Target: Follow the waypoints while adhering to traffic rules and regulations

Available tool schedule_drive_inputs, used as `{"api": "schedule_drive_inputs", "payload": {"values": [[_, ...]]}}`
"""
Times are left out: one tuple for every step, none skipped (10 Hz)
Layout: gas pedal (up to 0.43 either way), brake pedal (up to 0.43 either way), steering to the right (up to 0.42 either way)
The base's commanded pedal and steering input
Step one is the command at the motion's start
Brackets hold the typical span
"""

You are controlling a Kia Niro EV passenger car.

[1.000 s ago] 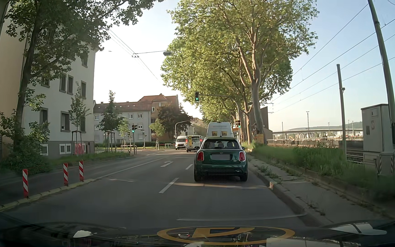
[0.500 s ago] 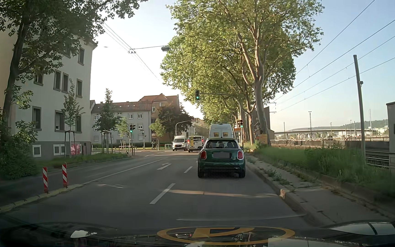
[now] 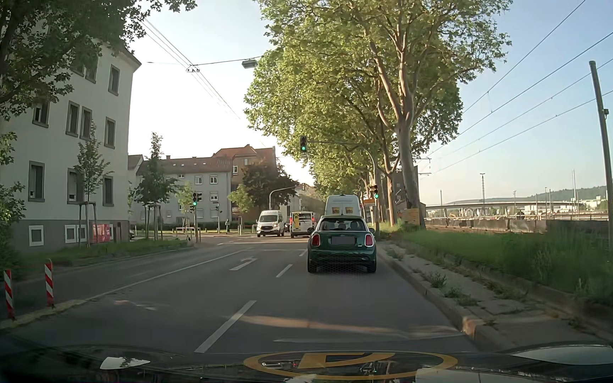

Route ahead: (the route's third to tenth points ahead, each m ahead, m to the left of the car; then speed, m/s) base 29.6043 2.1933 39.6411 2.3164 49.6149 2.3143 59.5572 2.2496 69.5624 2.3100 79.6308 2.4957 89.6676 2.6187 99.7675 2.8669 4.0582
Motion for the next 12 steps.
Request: {"api": "schedule_drive_inputs", "payload": {"values": [[0.39,0.0,0.02],[0.378,0.0,0.02],[0.35,0.0,0.02],[0.339,0.0,0.02],[0.331,0.0,0.019],[0.319,0.0,0.015],[0.299,0.0,0.009],[0.287,0.0,0.003],[0.28,0.0,0.002],[0.268,0.0,0.002],[0.268,0.0,0.002],[0.268,0.0,0.002]]}}
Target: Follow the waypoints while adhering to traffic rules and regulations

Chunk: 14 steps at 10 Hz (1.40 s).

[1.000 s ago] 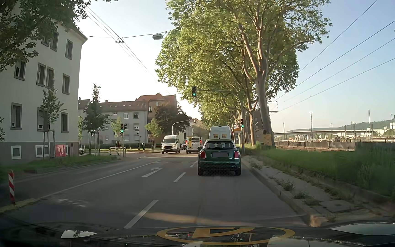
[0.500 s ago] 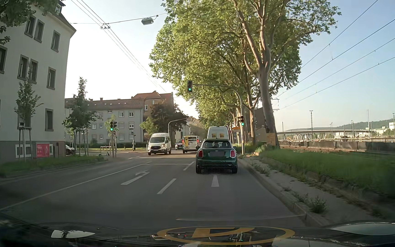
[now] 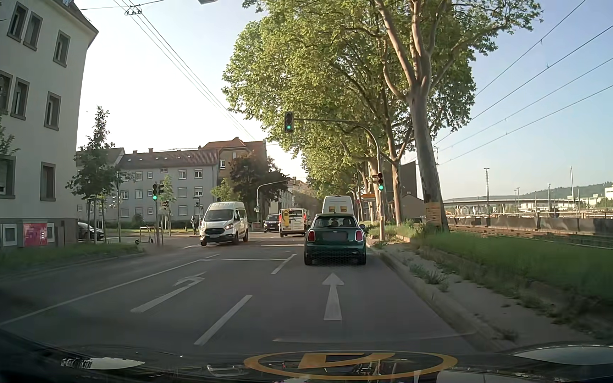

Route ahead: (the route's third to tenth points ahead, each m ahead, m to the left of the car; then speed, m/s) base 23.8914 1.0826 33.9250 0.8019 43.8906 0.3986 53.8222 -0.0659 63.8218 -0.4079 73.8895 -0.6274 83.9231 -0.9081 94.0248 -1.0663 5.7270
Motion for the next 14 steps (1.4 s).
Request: {"api": "schedule_drive_inputs", "payload": {"values": [[0.268,0.0,0.002],[0.268,0.0,0.002],[0.268,0.0,0.002],[0.268,0.0,0.002],[0.28,0.0,0.001],[0.28,0.0,0.002],[0.28,0.0,0.002],[0.287,0.0,0.002],[0.299,0.0,0.002],[0.331,0.0,0.002],[0.35,0.0,0.002],[0.35,0.0,0.002],[0.358,0.0,0.002],[0.358,0.0,0.001]]}}
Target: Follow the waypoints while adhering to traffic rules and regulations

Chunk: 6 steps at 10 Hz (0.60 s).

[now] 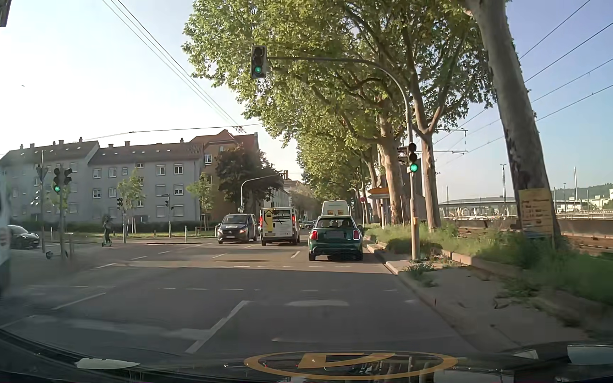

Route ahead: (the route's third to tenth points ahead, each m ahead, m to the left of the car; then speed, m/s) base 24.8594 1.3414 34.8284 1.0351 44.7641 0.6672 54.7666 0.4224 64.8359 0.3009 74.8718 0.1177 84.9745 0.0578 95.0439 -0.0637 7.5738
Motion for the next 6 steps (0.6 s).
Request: {"api": "schedule_drive_inputs", "payload": {"values": [[0.358,0.0,0.001],[0.35,0.0,0.002],[0.35,0.0,0.002],[0.319,0.0,0.002],[0.299,0.0,0.002],[0.299,0.0,0.002]]}}
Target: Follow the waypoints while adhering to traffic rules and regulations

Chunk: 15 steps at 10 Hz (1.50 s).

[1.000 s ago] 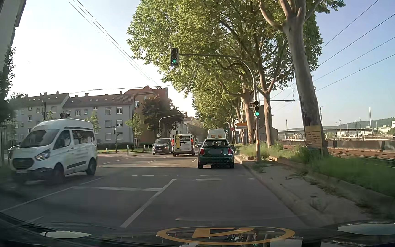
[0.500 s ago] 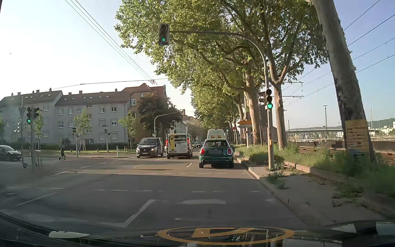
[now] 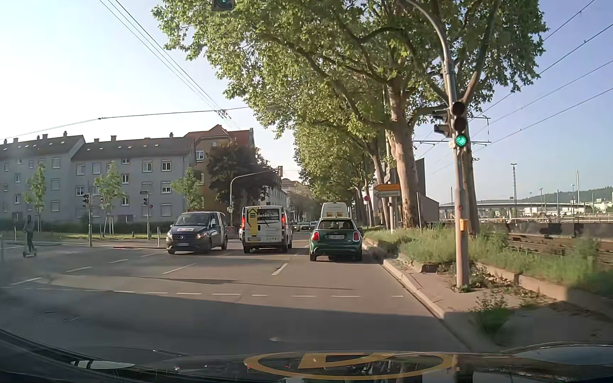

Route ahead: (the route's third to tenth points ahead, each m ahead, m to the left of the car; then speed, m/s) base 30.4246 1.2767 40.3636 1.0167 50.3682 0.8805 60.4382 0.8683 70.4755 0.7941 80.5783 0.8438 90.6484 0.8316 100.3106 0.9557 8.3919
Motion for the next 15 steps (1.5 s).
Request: {"api": "schedule_drive_inputs", "payload": {"values": [[0.299,0.0,0.002],[0.299,0.0,0.001],[0.299,0.0,0.001],[0.299,0.0,0.001],[0.287,0.0,0.001],[0.26,0.0,0.001],[0.26,0.0,0.001],[0.24,0.0,0.001],[0.24,0.0,0.0],[0.228,0.0,-0.001],[0.209,0.0,-0.002],[0.189,0.0,-0.002],[0.189,0.0,-0.002],[0.189,0.0,-0.003],[0.189,0.0,-0.003]]}}
